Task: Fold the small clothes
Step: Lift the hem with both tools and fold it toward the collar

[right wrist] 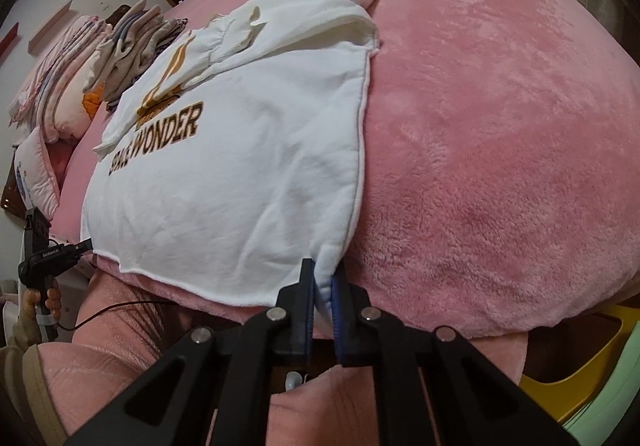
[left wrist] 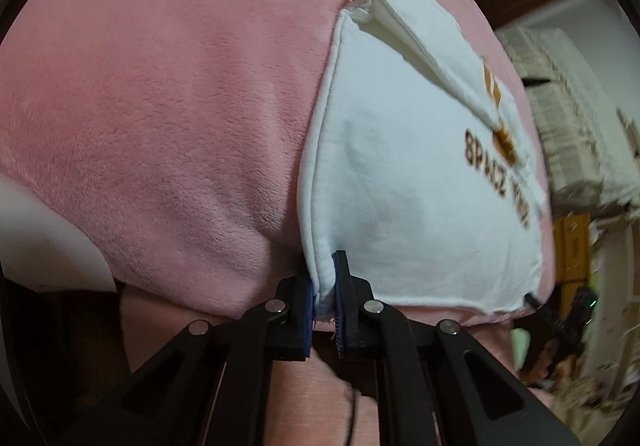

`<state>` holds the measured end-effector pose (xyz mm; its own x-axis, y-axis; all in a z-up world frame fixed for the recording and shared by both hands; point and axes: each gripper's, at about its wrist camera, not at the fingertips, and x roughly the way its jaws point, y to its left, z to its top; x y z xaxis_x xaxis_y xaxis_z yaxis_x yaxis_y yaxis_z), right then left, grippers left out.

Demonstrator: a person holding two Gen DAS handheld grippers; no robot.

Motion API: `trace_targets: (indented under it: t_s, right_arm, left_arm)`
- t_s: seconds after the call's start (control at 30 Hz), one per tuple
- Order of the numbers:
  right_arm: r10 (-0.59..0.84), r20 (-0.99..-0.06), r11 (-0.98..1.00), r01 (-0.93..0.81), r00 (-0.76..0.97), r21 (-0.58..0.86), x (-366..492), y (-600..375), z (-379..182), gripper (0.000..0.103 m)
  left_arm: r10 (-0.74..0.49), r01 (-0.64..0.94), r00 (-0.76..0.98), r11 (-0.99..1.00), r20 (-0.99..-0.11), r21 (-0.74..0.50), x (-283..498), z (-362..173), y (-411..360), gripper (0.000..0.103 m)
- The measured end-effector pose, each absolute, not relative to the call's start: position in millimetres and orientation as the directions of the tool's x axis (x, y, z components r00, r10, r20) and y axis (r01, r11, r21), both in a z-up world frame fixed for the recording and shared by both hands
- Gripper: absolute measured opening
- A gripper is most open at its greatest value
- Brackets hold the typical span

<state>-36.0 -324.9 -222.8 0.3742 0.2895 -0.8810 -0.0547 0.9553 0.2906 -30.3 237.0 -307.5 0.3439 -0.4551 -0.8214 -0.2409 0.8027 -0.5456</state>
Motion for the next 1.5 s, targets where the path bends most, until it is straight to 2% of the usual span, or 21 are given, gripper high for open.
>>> trace_targets:
  t_s: [0.13,0.27,0.43,0.63,0.77,0.97,1.23,1.43,1.47,1.5]
  right_arm:
    - [0.355,-0.836,0.932,-0.087,0.420,0.352,-32,-325,-199,0.006]
    - [0.439,-0.745,0.889,-0.120,0.502,0.443,-21,-327,-164,0.006]
    - [0.492,-0.625,0.840,-0.141,0.606,0.524,14,-336,-120,0.006]
    - [0.491,-0.537,0.808,-0.128,0.686,0.575,81,-350,-93,0.006]
    - [0.476,-0.533,0.782,-0.060,0.700,0.620,137,-356,-107,0.006]
    - [0.440,-0.610,0.751,0.102,0.659,0.652,206,-364,-164,0.006]
    - [0.412,-0.681,0.721,0.241,0.605,0.650,238,-370,-215,0.006]
    - [0.416,-0.658,0.689,0.254,0.628,0.678,242,-372,-222,0.006]
    - [0.425,-0.643,0.668,0.258,0.637,0.698,243,-373,-222,0.007]
    - [0.436,-0.630,0.648,0.262,0.642,0.715,245,-375,-224,0.007]
  left_arm:
    - [-0.543,-0.242,0.408,0.710,-0.733,-0.661,-28,-291,241,0.005]
    - [-0.575,-0.225,0.528,0.615,-0.625,-0.756,-11,-257,243,0.005]
    - [-0.533,-0.225,0.668,0.521,-0.520,-0.823,32,-215,255,0.005]
    - [-0.420,-0.247,0.772,0.493,-0.477,-0.834,99,-184,269,0.005]
    - [-0.381,-0.286,0.778,0.494,-0.500,-0.821,149,-191,265,0.005]
    - [-0.333,-0.371,0.712,0.569,-0.618,-0.734,218,-229,255,0.005]
    - [-0.269,-0.465,0.670,0.576,-0.692,-0.673,267,-277,257,0.005]
    - [-0.252,-0.472,0.686,0.559,-0.682,-0.681,271,-290,258,0.008]
    - [-0.253,-0.473,0.689,0.553,-0.679,-0.686,270,-291,259,0.010]
    - [-0.256,-0.475,0.691,0.544,-0.676,-0.692,271,-292,260,0.017]
